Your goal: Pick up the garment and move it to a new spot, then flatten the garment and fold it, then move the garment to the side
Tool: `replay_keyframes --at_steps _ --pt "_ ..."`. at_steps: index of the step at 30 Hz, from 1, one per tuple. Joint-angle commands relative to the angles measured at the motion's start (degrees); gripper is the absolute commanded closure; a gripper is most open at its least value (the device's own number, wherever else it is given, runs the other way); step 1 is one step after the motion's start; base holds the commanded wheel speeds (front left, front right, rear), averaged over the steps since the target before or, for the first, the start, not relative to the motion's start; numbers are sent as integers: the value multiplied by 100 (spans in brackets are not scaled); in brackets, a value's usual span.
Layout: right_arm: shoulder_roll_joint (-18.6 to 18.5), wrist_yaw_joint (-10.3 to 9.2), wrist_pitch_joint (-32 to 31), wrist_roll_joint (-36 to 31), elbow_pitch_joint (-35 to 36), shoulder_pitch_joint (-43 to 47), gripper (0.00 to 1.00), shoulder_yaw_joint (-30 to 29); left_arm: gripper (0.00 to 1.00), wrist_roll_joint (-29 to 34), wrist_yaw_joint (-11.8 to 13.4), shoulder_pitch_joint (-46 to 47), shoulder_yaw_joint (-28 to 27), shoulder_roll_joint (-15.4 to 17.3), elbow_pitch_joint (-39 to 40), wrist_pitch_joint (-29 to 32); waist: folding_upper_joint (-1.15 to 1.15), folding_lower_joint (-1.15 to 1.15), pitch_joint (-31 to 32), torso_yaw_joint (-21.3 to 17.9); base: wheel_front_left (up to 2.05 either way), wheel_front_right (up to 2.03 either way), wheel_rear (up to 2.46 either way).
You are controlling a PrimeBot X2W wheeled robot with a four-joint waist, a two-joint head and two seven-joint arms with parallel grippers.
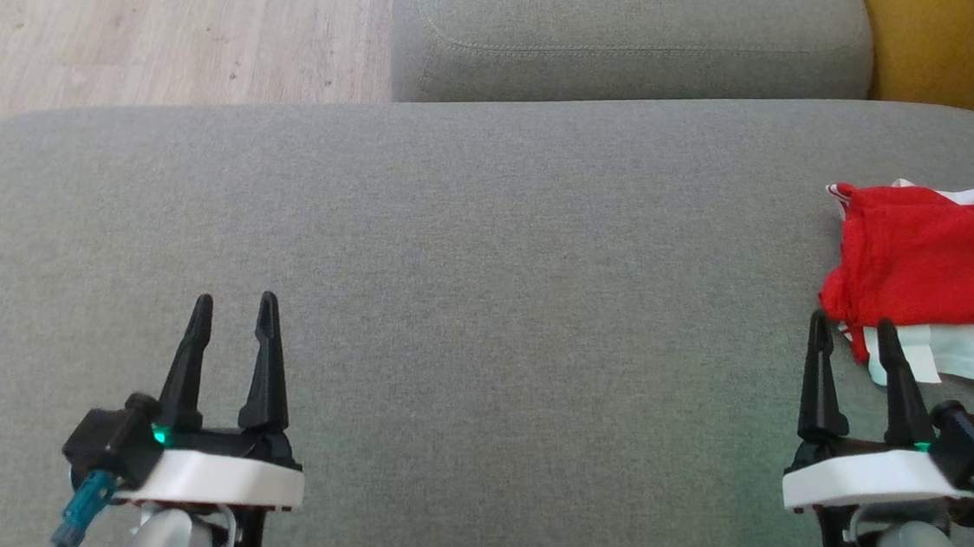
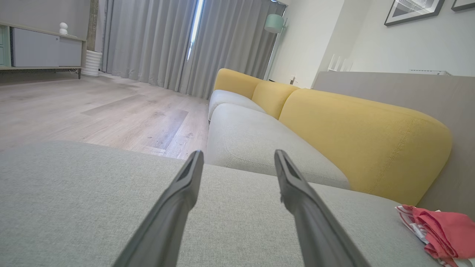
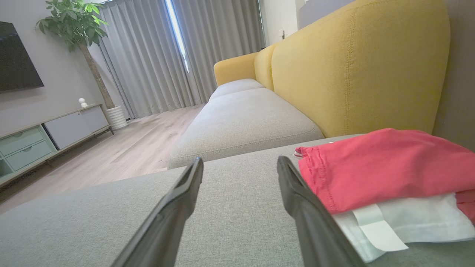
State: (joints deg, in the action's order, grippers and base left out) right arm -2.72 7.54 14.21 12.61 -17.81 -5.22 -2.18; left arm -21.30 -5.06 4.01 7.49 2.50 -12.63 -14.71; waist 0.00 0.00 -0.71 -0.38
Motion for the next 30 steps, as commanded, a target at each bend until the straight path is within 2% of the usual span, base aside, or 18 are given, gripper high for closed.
replay_keyframes --at_steps 1,5,6,10,30 --pt "-16 -5 78 25 188 -232 0 157 0 -60 23 124 -204 38 166 -29 0 0 3 0 0 0 0" --pt "-16 -5 78 34 188 -235 0 170 0 -140 64 119 -242 38 178 -29 0 0 6 -4 0 0 0" --pt "2 0 -1 1 -20 2 100 6 100 -136 50 -1 -24 -1 -20 0 0 0 7 -4 0 0 0" --pt "14 0 -29 51 -330 124 100 -2 100 -185 49 -132 -11 -5 -328 17 0 0 8 -5 0 0 0" --pt "9 -1 -355 1326 -210 94 100 -68 100 -1297 2 -75 -235 2 -300 355 0 0 15 2 0 0 0"
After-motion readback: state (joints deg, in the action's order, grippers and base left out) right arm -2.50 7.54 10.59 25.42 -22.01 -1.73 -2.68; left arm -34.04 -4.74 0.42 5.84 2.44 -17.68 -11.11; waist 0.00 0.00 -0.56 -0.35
